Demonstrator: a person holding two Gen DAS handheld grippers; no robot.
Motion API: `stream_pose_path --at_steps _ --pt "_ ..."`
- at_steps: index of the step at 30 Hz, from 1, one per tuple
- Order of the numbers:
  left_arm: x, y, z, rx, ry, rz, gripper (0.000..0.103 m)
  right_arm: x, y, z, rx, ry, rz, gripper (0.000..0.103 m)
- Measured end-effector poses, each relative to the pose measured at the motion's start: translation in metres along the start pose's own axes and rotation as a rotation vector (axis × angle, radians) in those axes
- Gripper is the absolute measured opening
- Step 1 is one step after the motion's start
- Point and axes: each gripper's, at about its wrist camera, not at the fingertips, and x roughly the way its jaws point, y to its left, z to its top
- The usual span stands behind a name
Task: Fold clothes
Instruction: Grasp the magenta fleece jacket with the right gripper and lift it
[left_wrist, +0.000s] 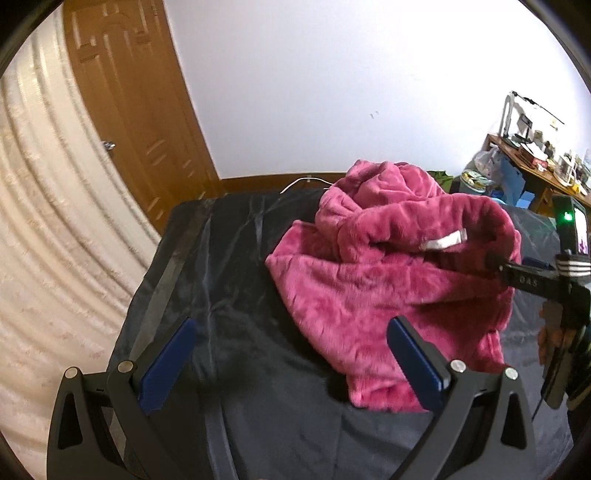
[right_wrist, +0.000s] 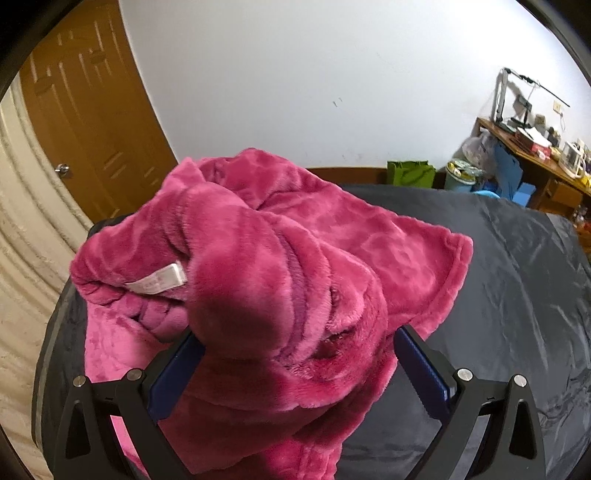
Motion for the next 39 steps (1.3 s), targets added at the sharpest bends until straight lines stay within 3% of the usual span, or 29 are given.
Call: stream_pose_path --at_steps 6,7,10,14,19,31,39 --pt "0.044 -0.005 0.02 0.066 0.022 -0.05 0.103 0.025 -0.002 0.002 0.045 0.035 -0.017 0.1" --pt "0.049 -0.008 0.022 0.075 0.013 -0.053 0.103 0.023 -0.001 0.001 0.045 0.042 -0.027 0.094" --pt "0.059 -0.015 0.03 0.107 -0.006 -0.077 0.103 0.019 0.005 -0.004 0.044 0.064 -0.059 0.056" --pt "0.075 -0.026 0.034 0.159 0.02 -0.094 0.103 0.018 0.02 0.0 0.02 0.035 -0.124 0.038" --pt "0.09 -0.031 0.035 0.183 0.051 -0.12 0.103 0.003 0.038 -0.002 -0.008 -0.104 -0.21 0.034" --pt "0.097 -0.036 0.037 0.21 0.028 -0.159 0.103 -0.101 0.096 -0.009 -0.162 -0.429 -0.47 0.031" --pt "0.089 -0.036 0.041 0.181 -0.034 -0.305 0.103 -0.175 0.128 -0.011 -0.253 -0.617 -0.667 0.031"
